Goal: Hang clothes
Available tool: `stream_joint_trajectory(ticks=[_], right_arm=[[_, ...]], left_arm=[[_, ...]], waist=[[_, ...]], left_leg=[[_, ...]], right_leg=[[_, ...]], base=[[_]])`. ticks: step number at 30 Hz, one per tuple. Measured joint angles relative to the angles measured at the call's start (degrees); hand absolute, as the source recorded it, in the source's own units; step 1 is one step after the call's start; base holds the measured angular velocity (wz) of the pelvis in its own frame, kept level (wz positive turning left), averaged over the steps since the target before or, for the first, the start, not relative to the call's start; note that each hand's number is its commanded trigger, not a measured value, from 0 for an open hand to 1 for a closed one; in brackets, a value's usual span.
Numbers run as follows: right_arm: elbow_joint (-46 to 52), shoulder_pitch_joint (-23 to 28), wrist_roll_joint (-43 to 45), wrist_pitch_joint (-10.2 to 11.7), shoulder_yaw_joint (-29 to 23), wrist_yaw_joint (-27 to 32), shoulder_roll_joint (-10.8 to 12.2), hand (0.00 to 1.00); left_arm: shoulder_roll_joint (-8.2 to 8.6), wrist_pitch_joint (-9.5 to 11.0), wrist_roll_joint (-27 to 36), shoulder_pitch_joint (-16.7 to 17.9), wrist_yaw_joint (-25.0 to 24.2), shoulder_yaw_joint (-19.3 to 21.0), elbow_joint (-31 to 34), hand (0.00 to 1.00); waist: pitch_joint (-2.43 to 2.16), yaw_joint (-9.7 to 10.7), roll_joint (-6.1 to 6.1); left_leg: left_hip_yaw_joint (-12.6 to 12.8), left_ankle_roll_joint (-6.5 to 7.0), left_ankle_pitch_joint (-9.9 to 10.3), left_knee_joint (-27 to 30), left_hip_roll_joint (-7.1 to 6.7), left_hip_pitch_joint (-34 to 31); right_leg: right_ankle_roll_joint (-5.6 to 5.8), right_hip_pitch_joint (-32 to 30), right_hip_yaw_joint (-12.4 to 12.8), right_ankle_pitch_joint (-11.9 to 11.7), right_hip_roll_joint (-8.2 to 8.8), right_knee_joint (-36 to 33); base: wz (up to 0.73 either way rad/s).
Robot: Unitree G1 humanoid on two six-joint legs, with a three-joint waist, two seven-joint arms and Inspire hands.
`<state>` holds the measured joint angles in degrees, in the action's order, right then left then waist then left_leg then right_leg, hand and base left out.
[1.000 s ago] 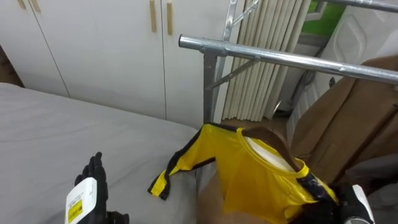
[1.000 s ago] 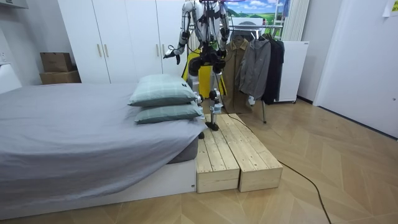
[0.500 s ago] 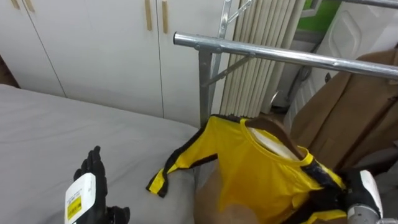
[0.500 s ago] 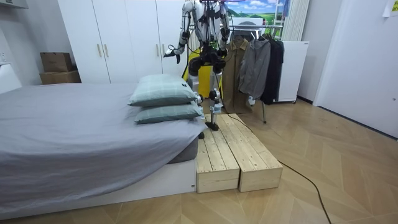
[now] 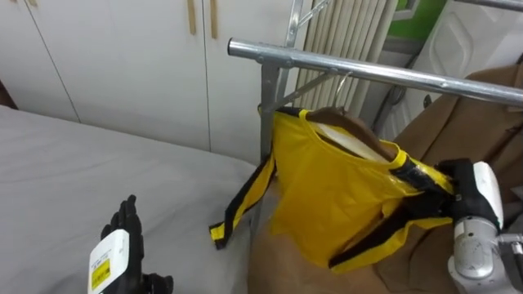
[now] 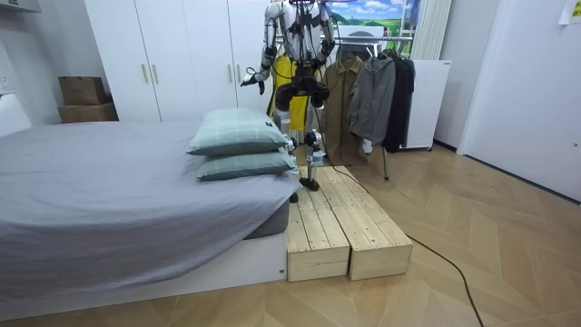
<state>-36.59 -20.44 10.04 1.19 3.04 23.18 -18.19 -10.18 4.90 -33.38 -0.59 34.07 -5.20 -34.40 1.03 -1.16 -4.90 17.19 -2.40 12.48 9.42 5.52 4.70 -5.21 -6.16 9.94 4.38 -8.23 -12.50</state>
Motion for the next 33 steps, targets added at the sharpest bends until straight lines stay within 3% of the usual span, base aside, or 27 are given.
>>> stream_joint_trajectory(ticks=[13, 19, 24, 33], right_arm=[[3.43, 0.00, -1.15, -0.06, -1.63, -0.23, -0.04, 1.00], [3.41, -0.01, -5.71, -0.06, -1.93, -1.10, -0.42, 1.00], [1.22, -0.10, -16.47, -0.72, -1.95, -2.88, -1.64, 1.00], [-5.78, -0.15, -32.20, -2.14, -1.95, -9.52, -1.72, 1.00]], left_arm=[[0.05, -0.92, 0.05, -0.01, 0.05, -0.01, 0.02, 0.00], [0.14, -0.93, -0.01, 0.05, 0.22, -0.07, 0.02, 0.00], [0.02, -0.93, 0.07, 0.06, 0.90, -0.05, 0.02, 0.00], [0.01, -1.65, 0.07, 0.11, 0.94, 0.22, -0.09, 0.00]], waist=[[-0.18, 0.28, 0.22], [-0.24, 0.89, 0.33], [-0.22, 0.75, 0.39], [-0.07, 0.73, 0.74]], left_leg=[[-0.10, 0.00, 0.00, 0.20, 0.06, 0.07], [-0.18, 0.00, 0.00, 0.24, 0.14, 0.16], [-0.19, -0.01, 0.00, 0.20, 0.14, 0.10], [-0.24, -0.03, -0.01, 0.20, 0.23, 0.14]], right_leg=[[-0.03, 0.09, -0.14, -0.02, 0.02, -0.19], [-0.06, 0.27, -0.36, -0.04, 0.06, -0.18], [-0.07, 0.20, -0.37, -0.05, 0.07, -0.19], [-0.10, 0.31, -0.73, -0.05, 0.11, -0.06]], base=[[0.00], [0.00], [0.00], [0.01]])
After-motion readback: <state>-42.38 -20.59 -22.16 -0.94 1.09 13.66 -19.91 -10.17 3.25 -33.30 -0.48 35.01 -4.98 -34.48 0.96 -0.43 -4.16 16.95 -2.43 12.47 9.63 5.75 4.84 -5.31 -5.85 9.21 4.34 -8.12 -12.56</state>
